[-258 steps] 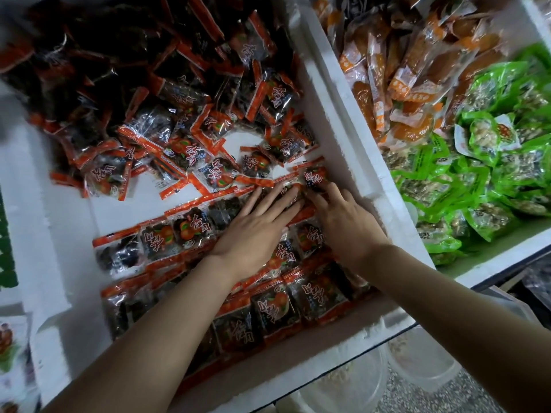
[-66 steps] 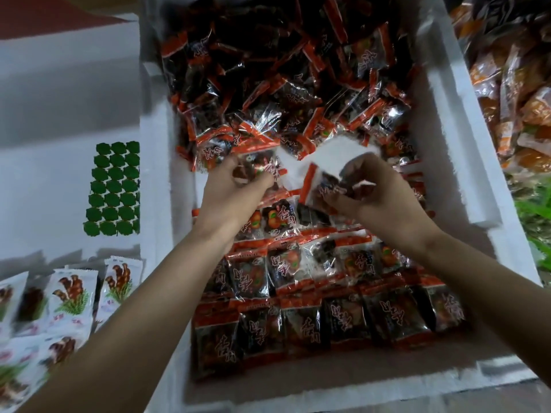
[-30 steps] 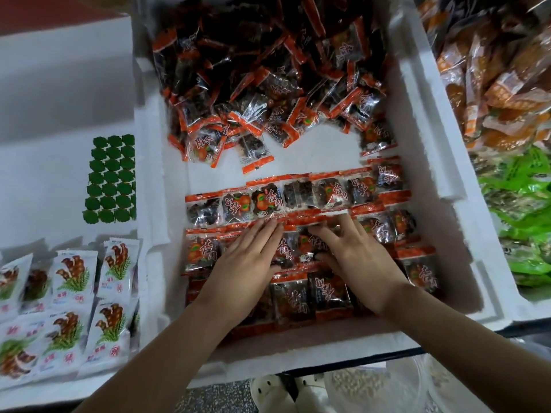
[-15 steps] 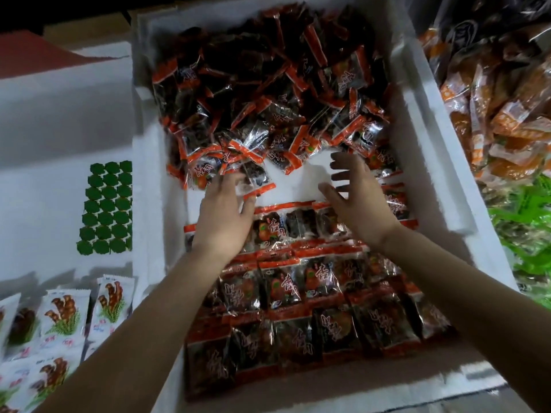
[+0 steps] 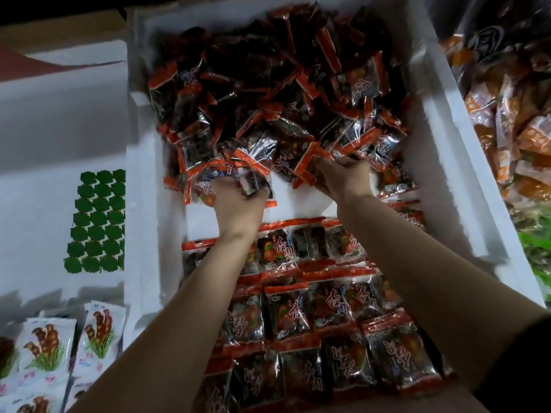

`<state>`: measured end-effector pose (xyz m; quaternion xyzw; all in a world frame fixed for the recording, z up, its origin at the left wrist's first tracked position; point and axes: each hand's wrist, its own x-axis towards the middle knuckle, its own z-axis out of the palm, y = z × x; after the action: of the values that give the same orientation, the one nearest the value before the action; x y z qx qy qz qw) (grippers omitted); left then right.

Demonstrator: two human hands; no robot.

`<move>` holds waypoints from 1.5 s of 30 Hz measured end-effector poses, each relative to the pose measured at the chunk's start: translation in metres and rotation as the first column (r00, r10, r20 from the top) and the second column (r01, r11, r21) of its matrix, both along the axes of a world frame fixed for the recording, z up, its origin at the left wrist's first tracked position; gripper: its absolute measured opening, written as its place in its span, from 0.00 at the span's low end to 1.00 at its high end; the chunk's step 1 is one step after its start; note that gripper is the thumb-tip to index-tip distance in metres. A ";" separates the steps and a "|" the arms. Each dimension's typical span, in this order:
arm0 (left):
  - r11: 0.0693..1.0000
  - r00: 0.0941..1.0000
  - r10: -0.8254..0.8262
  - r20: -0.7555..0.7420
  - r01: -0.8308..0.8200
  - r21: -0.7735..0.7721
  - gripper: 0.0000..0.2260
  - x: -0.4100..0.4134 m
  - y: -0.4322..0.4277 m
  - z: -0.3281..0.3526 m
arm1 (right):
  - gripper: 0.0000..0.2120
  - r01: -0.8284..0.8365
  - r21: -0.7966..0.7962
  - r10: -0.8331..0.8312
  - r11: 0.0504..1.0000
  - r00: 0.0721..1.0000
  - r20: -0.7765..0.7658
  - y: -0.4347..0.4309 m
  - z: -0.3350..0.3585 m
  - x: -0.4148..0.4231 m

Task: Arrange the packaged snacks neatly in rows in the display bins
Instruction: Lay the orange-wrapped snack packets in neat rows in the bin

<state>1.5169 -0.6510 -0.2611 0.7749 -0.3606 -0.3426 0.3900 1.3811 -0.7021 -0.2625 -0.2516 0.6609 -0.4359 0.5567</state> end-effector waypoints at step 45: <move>0.873 0.869 -0.486 -0.086 0.488 -0.003 0.06 -0.060 0.103 0.058 | 0.06 -0.674 0.107 0.563 0.731 0.507 -0.653 0.151 0.025 -0.122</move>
<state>1.4570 -0.5481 -0.2031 0.6475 -0.5243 -0.4656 0.2986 1.2595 -0.5509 -0.2372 -0.6487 0.6379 -0.1443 0.3893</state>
